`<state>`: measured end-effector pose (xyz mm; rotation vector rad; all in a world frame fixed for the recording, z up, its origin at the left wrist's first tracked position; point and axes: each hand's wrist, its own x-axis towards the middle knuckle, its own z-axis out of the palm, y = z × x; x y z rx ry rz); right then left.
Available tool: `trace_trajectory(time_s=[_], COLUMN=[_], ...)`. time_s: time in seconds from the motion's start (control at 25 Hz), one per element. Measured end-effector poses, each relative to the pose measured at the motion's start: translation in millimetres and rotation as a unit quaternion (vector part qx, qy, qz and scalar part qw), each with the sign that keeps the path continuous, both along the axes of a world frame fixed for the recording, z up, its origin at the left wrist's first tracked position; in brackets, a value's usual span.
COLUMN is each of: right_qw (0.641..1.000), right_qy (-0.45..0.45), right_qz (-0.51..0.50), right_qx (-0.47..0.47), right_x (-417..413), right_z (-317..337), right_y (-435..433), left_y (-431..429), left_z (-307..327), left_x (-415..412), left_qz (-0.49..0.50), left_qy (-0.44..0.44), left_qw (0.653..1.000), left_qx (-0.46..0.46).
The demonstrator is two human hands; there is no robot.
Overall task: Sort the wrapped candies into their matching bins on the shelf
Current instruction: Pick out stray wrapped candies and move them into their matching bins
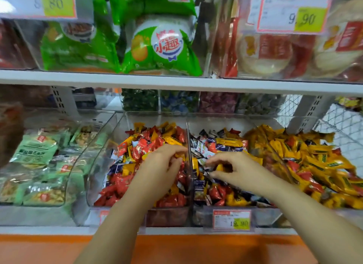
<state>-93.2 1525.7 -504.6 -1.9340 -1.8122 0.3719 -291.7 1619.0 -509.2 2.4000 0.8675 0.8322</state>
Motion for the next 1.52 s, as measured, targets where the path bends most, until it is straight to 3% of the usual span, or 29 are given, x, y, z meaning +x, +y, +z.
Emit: trace_trajectory(time_s=[0.12, 0.44, 0.56, 0.64, 0.76, 0.84, 1.04, 1.36, 1.52], right_qw=[0.998, 0.985, 0.978, 0.989, 0.995, 0.986, 0.980, 0.992, 0.999], right_qy=[-0.050, -0.132, -0.171, -0.129, -0.056, -0.092, -0.127, -0.088, -0.003], right_qz=[0.039, -0.106, -0.096, -0.044, 0.052, 0.076, 0.072, 0.042, -0.033], right_qx=[-0.026, 0.041, 0.069, 0.060, -0.066, -0.116, -0.132, -0.079, 0.021], right_x=[4.5, 32.1, 26.7, 18.8, 6.8, 3.4, 2.5, 1.6, 2.4], right_z=[-16.6, -20.2, -12.8, -4.1, 1.8, -2.0, -8.5, -6.2, 6.2], right_y=[-9.7, -12.8, -16.4, -19.5, -23.1, -19.6, -4.5, -13.7, -11.2], left_y=[-4.8, -1.0, 1.0, -0.1, -3.3, -3.2, -1.4, -2.5, 2.9], left_z=[0.6, -3.5, -3.6, -3.9, -5.0, -5.6, -6.5, -6.4, 0.3], left_x=[8.1, 16.1, 17.6, 16.5, 14.9, 14.5, 13.9, 4.4, -10.1], left_qz=[-0.013, 0.006, 0.007, 0.005, -0.002, -0.003, -0.013, -0.037, -0.009], left_qy=[0.005, 0.018, 0.023, 0.022, 0.019, 0.016, 0.018, 0.020, -0.009], left_qw=[1.000, 1.000, 1.000, 1.000, 1.000, 1.000, 1.000, 0.999, 1.000], left_qx=[-0.007, 0.001, 0.010, 0.010, 0.007, 0.006, 0.012, 0.018, 0.025])
